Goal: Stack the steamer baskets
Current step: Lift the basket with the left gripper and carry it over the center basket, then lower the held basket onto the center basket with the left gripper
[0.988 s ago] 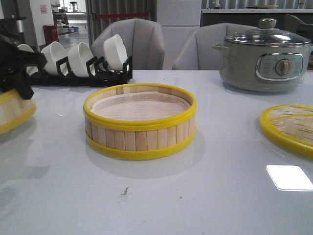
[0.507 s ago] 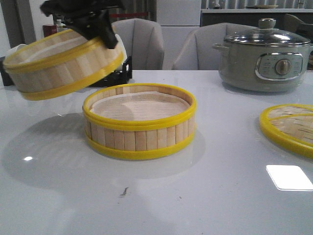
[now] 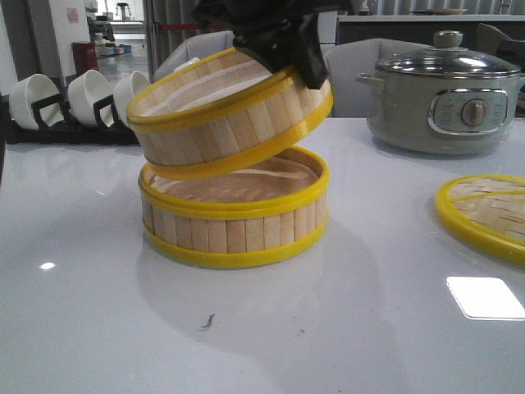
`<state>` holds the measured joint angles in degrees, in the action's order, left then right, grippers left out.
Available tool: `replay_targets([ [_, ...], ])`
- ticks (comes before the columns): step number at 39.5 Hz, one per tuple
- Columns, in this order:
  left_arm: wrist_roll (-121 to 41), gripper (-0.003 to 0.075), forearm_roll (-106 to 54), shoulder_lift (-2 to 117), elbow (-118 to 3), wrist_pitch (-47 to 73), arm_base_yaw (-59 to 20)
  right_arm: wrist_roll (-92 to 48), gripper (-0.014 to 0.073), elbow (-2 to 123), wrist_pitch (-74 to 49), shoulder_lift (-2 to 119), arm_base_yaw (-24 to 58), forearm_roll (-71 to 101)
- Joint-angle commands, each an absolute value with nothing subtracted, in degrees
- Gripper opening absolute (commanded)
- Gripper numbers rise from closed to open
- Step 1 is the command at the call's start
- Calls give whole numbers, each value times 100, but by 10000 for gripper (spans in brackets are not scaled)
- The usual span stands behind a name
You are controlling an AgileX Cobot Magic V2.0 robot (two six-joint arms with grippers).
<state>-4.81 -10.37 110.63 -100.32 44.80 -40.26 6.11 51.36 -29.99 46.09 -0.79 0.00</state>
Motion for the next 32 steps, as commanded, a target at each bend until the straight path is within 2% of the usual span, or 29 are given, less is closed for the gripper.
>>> replay_targets([
  [1,-498,86,-999,10900,-10326,4219,-4060,601,433,5348,-2492,4602,-82,0],
  [32,-498,86,-1090,11243,-10361,4744,-4065,601,433,5348,-2594,4602,-82,0],
])
